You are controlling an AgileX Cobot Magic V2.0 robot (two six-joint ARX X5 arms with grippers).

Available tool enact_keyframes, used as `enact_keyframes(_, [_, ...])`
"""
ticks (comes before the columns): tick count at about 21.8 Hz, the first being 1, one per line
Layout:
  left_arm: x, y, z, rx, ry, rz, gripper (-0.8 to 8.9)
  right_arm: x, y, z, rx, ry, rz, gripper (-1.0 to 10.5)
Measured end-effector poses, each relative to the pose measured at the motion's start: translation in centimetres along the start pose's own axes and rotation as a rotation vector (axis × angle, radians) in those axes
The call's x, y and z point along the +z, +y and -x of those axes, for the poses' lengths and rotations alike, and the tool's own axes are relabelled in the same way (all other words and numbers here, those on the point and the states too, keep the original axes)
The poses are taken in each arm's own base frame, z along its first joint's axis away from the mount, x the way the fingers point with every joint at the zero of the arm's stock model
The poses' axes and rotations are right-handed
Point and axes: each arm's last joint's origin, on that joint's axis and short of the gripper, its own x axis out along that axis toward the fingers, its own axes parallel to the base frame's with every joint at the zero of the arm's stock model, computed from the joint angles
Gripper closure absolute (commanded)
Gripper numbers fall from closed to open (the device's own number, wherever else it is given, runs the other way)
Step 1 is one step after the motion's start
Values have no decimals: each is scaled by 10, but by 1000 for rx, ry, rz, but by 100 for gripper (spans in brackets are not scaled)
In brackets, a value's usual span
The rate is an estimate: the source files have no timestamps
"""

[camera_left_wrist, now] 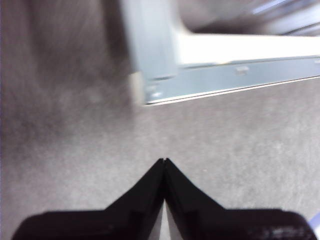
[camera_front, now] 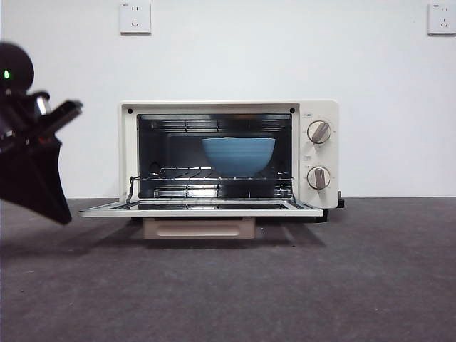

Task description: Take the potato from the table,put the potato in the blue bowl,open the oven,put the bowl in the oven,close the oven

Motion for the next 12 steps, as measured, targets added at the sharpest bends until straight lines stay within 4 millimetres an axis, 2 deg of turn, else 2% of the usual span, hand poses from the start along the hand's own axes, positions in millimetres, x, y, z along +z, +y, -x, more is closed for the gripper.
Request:
enact_keyframes(4, [4, 13, -12, -3, 15, 43, 820, 0, 0, 1, 0, -2, -11, 958])
enact_keyframes(8, [12, 27, -24, -87, 0, 121, 820, 0, 0, 0, 0, -2, -20, 958])
enact_keyframes(12, [18, 32, -31, -96, -28, 183, 820, 0, 0, 0, 0, -2, -23, 958])
